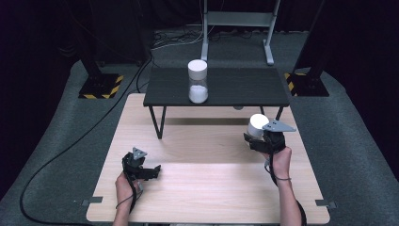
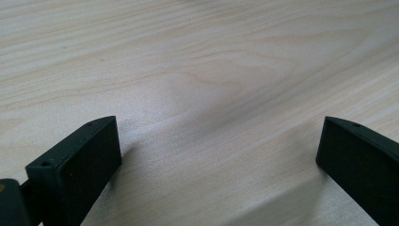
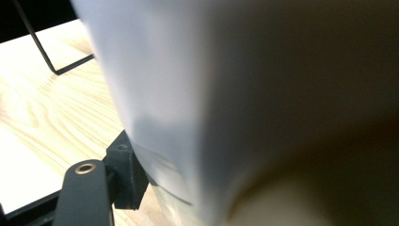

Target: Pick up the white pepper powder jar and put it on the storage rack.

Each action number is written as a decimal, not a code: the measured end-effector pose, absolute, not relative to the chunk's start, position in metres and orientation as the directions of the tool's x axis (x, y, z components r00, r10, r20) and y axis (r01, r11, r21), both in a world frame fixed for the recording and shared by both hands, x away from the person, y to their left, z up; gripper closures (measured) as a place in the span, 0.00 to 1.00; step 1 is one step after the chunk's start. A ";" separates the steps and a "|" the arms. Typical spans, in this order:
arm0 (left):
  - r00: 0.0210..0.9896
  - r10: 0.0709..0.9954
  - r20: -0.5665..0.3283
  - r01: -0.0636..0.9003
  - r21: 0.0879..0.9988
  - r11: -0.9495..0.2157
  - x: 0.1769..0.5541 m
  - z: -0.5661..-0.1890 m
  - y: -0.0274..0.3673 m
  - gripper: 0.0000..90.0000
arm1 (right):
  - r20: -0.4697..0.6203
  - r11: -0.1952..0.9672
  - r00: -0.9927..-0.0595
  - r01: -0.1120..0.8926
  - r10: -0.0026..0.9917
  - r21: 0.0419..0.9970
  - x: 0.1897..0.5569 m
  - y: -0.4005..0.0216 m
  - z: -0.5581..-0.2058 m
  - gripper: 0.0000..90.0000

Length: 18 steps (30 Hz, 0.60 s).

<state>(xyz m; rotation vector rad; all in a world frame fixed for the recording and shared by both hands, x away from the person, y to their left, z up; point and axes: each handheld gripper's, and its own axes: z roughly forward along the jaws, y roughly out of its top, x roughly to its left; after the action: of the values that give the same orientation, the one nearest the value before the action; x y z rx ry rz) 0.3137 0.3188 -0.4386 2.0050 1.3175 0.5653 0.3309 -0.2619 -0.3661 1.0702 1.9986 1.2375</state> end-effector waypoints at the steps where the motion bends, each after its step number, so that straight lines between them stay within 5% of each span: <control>1: 0.398 0.917 -0.003 0.630 0.728 -0.271 0.314 -0.439 0.319 0.00 | -0.044 0.259 -0.531 0.338 0.846 0.905 0.331 -0.262 -0.365 0.34; 18: 0.398 0.917 -0.002 0.630 0.728 -0.271 0.314 -0.439 0.319 0.00 | -0.046 0.260 -0.543 0.323 0.838 0.910 0.336 -0.264 -0.341 0.34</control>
<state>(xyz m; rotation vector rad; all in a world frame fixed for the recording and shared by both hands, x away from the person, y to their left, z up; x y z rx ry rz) 0.3137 0.3188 -0.4386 2.0052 1.3173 0.5656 0.3362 -0.2637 -0.3411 1.0486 1.9991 1.2541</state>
